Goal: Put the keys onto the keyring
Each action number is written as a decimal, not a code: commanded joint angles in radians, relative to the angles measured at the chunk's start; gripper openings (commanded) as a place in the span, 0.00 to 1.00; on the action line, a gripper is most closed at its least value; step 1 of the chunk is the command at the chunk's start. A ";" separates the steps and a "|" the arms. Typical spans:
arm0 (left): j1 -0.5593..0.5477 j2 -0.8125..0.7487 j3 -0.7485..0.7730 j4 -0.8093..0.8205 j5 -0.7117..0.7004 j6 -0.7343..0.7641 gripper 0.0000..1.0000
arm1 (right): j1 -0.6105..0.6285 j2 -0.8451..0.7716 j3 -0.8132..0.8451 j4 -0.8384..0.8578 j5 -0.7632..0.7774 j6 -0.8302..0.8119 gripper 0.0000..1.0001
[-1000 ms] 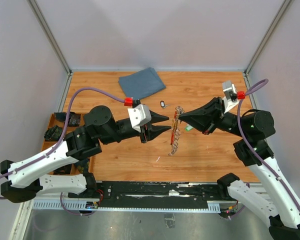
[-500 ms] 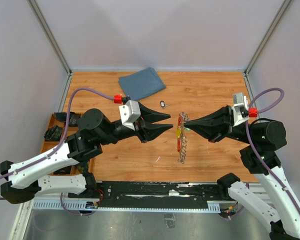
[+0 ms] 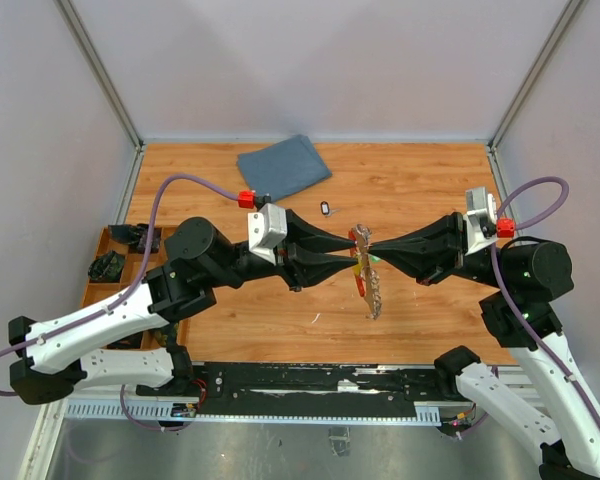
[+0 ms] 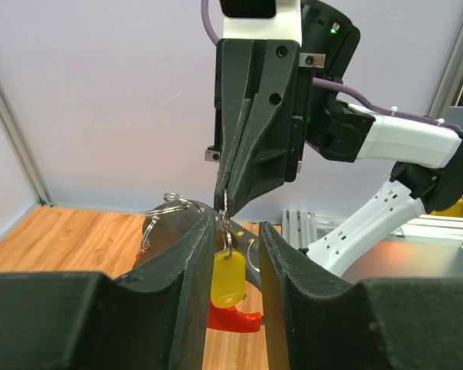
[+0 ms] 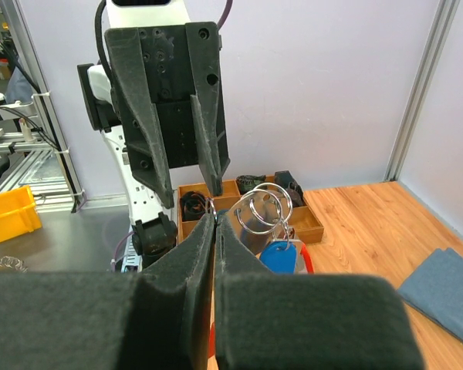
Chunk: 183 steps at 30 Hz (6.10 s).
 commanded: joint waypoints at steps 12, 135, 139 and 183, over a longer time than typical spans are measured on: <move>-0.010 0.041 -0.029 0.087 -0.014 -0.033 0.31 | -0.009 -0.014 0.006 0.051 -0.013 -0.008 0.01; -0.070 -0.043 0.066 -0.247 -0.193 0.132 0.32 | 0.148 0.074 0.031 -0.132 -0.049 -0.245 0.00; -0.070 -0.040 0.056 -0.215 -0.187 0.123 0.33 | 0.149 0.070 0.029 -0.129 -0.062 -0.254 0.01; -0.070 0.007 0.048 -0.196 -0.074 0.081 0.01 | 0.166 0.041 0.064 -0.170 -0.067 -0.293 0.06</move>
